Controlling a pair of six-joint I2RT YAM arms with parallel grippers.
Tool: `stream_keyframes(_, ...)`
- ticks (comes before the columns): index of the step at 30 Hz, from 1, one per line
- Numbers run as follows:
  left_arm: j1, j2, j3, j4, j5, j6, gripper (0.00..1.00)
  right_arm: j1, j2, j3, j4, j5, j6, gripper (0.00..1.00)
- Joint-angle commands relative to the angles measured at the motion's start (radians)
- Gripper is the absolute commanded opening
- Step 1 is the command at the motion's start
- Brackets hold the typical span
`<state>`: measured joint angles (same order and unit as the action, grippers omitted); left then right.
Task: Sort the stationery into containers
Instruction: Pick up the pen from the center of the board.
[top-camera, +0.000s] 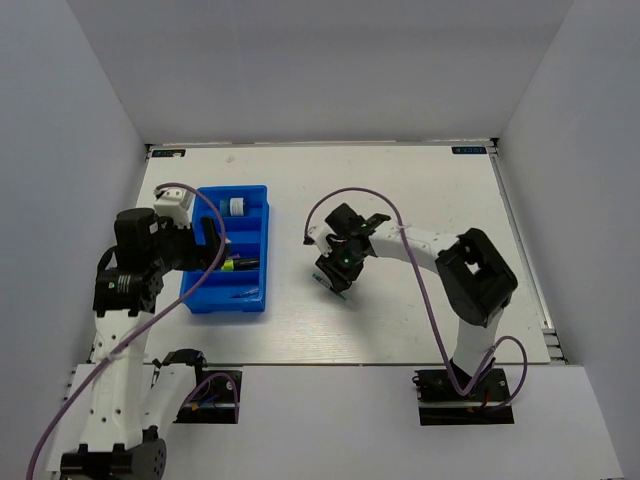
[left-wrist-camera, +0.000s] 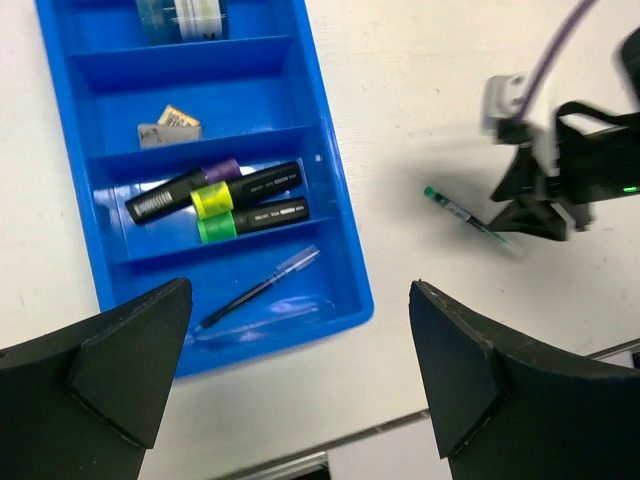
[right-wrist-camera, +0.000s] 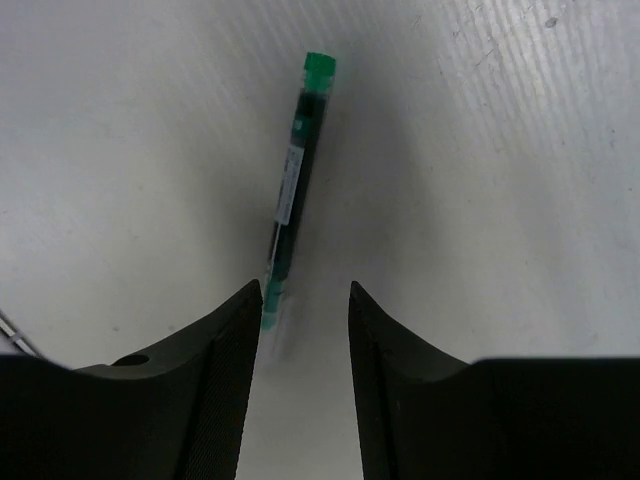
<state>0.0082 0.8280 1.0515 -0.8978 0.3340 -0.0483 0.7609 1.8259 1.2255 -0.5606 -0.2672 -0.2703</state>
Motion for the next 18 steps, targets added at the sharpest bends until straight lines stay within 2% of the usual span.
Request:
stream_keyframes(1, -0.004, -0.053, 0.021, -0.081, -0.056, -0.098, 1.00, 0.023, 0.038, 0.063, 0.041, 0.140, 0.000, 0.44)
stream_keyframes(5, -0.005, -0.049, 0.071, -0.164, -0.046, -0.076, 1.00, 0.054, 0.068, 0.063, 0.051, 0.172, -0.003, 0.44)
stream_keyframes(15, -0.004, -0.104, 0.033, -0.162, 0.017, -0.096, 1.00, 0.133, 0.133, 0.023, 0.045, 0.259, -0.047, 0.45)
stream_keyframes(18, -0.002, -0.113, 0.053, -0.168, 0.049, -0.113, 1.00, 0.137, 0.164, 0.020, 0.024, 0.299, -0.063, 0.36)
